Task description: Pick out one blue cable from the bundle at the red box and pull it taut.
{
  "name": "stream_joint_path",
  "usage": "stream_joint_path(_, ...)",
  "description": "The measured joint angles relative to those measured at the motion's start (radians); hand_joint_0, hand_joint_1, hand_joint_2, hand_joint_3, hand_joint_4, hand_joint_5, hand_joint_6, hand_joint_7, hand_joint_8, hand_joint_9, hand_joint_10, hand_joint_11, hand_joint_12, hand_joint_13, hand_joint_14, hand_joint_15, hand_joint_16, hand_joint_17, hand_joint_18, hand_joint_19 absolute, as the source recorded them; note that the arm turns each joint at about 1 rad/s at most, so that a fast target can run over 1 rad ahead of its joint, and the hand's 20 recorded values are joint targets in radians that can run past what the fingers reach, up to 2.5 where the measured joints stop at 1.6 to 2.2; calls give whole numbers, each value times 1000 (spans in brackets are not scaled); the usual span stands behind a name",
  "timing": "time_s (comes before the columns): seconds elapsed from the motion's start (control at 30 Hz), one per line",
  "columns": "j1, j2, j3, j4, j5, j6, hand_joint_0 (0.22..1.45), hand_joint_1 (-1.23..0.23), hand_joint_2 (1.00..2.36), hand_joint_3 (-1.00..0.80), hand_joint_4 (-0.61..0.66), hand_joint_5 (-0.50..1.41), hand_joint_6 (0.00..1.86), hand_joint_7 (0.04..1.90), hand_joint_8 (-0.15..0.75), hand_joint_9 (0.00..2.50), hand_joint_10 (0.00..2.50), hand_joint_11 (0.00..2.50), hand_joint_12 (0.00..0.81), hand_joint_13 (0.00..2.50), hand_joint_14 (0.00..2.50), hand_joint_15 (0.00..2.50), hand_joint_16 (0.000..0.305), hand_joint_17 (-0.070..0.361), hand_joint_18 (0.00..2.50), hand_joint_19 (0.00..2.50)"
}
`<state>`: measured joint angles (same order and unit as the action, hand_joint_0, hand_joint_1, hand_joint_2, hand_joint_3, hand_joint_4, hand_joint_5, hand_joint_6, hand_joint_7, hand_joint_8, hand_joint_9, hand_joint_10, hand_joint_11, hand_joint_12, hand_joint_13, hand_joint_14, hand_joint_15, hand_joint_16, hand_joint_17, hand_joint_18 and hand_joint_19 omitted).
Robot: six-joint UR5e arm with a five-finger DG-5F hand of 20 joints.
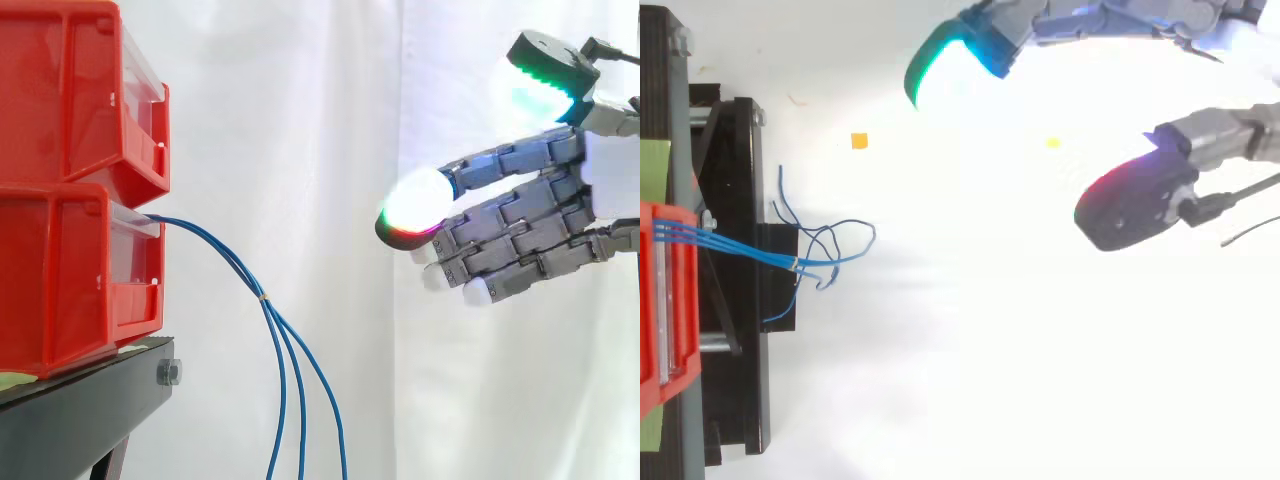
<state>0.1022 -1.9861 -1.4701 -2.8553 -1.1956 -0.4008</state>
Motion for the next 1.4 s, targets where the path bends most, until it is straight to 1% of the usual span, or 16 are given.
stream_joint_path(0.07, 13, -7, 1, 5, 30, -35, 466, -577, 1000, -500, 163, -263, 502, 713, 236, 353, 8, 226, 321, 288, 6, 172, 45, 102, 243, 263)
stream_joint_path(0.13, 22, -22, 3, 7, 47, -68, 466, -576, 1000, -500, 165, -262, 502, 714, 236, 354, 8, 227, 318, 289, 8, 172, 45, 101, 243, 258)
stream_joint_path(0.23, 30, -50, 5, 10, 57, -84, 467, -574, 1000, -500, 165, -262, 502, 714, 238, 354, 8, 230, 315, 290, 6, 173, 44, 99, 238, 240)
stream_joint_path(0.33, 37, -73, 6, 27, 62, -81, 468, -579, 1000, -500, 164, -262, 502, 715, 239, 344, 8, 231, 312, 288, 6, 173, 43, 97, 233, 232)
stream_joint_path(0.4, 41, -81, 6, 42, 68, -84, 465, -590, 1000, -500, 162, -264, 502, 718, 238, 326, 8, 224, 311, 280, 6, 175, 43, 97, 229, 224)
stream_joint_path(0.53, 49, -91, 6, 63, 85, -117, 462, -606, 1000, -500, 156, -266, 502, 718, 236, 311, 8, 223, 312, 274, 6, 174, 43, 97, 220, 216)
stream_joint_path(0.7, 56, -111, 7, 93, 104, -161, 456, -615, 1000, -500, 159, -267, 502, 723, 239, 300, 8, 227, 313, 262, 6, 170, 44, 98, 209, 216)
stream_joint_path(0.83, 58, -149, 17, 153, 109, -171, 453, -620, 1000, -500, 165, -266, 502, 728, 240, 301, 8, 231, 315, 264, 6, 173, 44, 99, 211, 222)
stream_joint_path(0.9, 58, -168, 24, 173, 109, -171, 451, -617, 1000, -500, 169, -264, 502, 730, 241, 302, 8, 227, 315, 269, 6, 178, 44, 99, 211, 222)
stream_joint_path(1.03, 59, -222, 61, 199, 108, -163, 453, -609, 1000, -500, 172, -262, 502, 735, 241, 305, 8, 229, 317, 271, 6, 176, 44, 99, 211, 229)
stream_joint_path(1.13, 59, -252, 88, 216, 107, -156, 456, -578, 1000, -500, 179, -258, 502, 741, 243, 308, 8, 226, 317, 274, 6, 180, 44, 99, 210, 238)
stream_joint_path(1.23, 59, -269, 104, 251, 107, -155, 457, -561, 1000, -500, 182, -254, 502, 752, 244, 311, 8, 236, 317, 277, 6, 181, 44, 99, 209, 246)
stream_joint_path(1.4, 61, -294, 110, 311, 106, -146, 462, -549, 1000, -500, 189, -247, 502, 778, 246, 318, 8, 229, 316, 280, 7, 186, 44, 99, 213, 250)
